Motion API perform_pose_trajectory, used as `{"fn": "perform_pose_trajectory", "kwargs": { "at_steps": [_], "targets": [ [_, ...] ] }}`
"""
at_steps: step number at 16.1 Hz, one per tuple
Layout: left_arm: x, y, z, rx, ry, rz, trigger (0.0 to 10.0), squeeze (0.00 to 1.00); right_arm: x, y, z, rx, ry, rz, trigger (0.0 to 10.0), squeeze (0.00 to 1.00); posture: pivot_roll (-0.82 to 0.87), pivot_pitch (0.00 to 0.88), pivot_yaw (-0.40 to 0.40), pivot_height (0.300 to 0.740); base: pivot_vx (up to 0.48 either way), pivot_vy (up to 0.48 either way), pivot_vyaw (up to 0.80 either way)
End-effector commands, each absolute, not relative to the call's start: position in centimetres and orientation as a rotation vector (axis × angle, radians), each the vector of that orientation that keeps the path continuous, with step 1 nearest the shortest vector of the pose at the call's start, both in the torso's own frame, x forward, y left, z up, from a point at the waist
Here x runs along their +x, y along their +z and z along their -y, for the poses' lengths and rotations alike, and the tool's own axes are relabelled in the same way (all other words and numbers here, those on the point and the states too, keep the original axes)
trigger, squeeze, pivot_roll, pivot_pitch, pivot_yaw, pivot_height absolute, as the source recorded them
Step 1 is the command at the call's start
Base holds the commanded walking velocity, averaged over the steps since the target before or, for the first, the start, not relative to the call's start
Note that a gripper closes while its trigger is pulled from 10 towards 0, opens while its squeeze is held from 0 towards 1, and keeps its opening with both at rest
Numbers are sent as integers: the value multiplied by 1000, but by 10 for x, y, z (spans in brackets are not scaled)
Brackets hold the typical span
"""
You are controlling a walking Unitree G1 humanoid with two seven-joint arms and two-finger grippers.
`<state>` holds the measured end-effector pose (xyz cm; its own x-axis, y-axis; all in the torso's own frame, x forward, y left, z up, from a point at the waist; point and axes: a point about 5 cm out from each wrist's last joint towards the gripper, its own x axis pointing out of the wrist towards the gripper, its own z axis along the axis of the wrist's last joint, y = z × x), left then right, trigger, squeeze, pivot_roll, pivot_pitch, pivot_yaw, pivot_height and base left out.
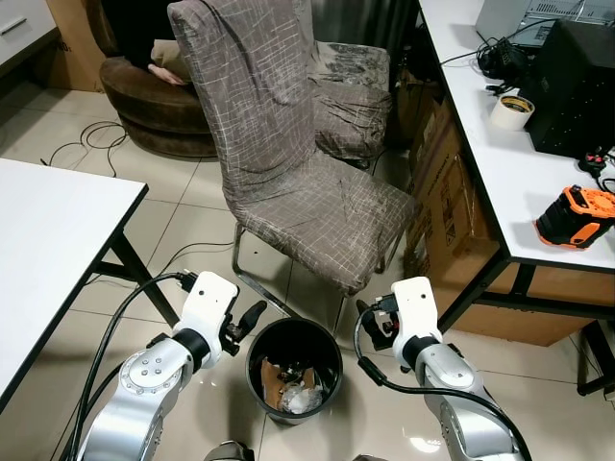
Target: Picking trash to rubbish bin
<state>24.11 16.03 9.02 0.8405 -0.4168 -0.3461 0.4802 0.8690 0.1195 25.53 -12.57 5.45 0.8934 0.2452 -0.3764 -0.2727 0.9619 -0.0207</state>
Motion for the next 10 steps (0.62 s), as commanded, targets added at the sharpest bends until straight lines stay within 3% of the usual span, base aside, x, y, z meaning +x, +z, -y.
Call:
{"fn": "perform_pose_trajectory", "kwargs": {
  "at_steps": [1, 10],
  "targets": [
    [239, 88, -159, 223, -490, -327, 10000, 0, 255, 58, 128, -70, 263, -379, 10000, 0, -26, 77, -39, 740, -247, 0, 0],
    [241, 89, -161, 235, -487, -324, 10000, 0, 257, 56, 124, -68, 276, -388, 10000, 0, -12, 66, -40, 740, -269, 0, 0]
  ]
}}
